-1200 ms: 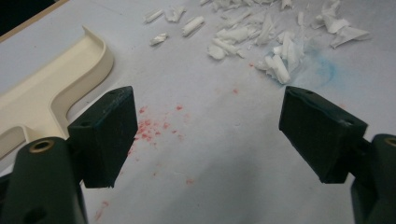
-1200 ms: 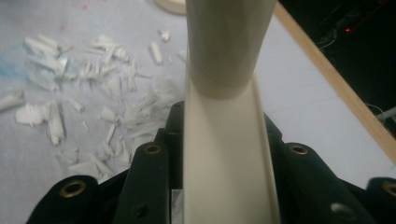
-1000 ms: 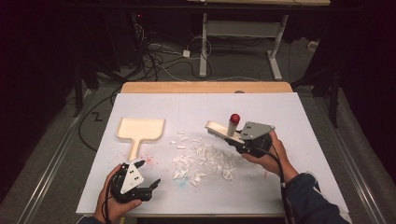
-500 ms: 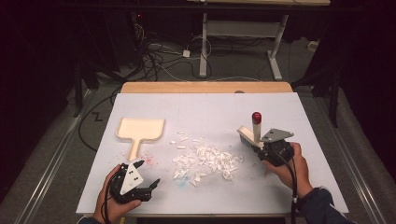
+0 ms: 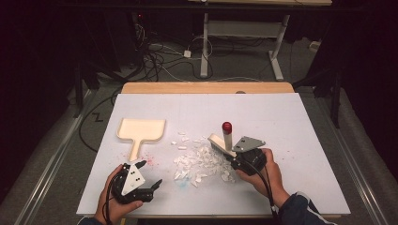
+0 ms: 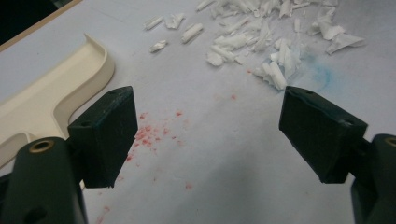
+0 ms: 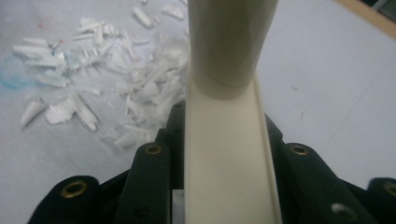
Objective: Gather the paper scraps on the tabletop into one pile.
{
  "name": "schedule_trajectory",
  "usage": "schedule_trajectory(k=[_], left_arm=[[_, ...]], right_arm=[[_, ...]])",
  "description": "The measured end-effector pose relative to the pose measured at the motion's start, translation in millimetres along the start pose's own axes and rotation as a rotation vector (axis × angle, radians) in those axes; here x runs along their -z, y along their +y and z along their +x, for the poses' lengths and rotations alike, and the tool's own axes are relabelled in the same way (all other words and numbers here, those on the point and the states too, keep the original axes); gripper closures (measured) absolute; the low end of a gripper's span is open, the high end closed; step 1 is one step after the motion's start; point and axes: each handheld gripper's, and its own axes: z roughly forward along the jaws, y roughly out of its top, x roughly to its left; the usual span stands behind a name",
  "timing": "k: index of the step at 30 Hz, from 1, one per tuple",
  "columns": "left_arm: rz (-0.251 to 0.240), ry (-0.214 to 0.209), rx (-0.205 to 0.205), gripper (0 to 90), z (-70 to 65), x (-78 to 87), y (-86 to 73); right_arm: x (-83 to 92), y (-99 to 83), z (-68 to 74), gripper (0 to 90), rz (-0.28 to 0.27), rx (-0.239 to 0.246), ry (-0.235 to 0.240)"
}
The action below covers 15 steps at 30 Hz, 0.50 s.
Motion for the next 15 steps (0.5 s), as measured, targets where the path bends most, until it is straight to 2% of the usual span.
schedule_trajectory(k=[1,5,6,8,9,13,15], left_arm=[[-0.001,0.0,0.001,18.6,0.0,0.4,-0.3],[0.0,0.002,0.005,18.6,1.1,1.3,-0.9],[-0.001,0.003,0.008,18.6,1.5,1.2,-1.0],[0.004,0.006,0.006,18.6,1.6,0.8,-1.1],[0.004,0.006,0.006,18.6,1.6,0.8,-1.1],[0.006,0.007,0.011,18.6,1.9,0.5,-1.4],[-0.001,0.012,0.007,18.6,2.5,-0.1,-1.3]], right_arm=[[1.6,2.0,-2.3,68.2,-0.012,0.006,-0.016],[3.4,5.4,-16.1,68.2,-0.043,-0.03,-0.001],[2.8,6.4,-26.0,68.1,-0.053,-0.042,-0.028],[1.4,6.1,-36.7,68.2,-0.064,-0.027,-0.083],[1.4,6.1,-36.7,68.2,-0.064,-0.027,-0.083],[-8.4,3.0,-59.0,68.2,-0.038,-0.029,-0.177],[-19.0,1.6,-66.3,68.2,0.007,-0.014,-0.245]])
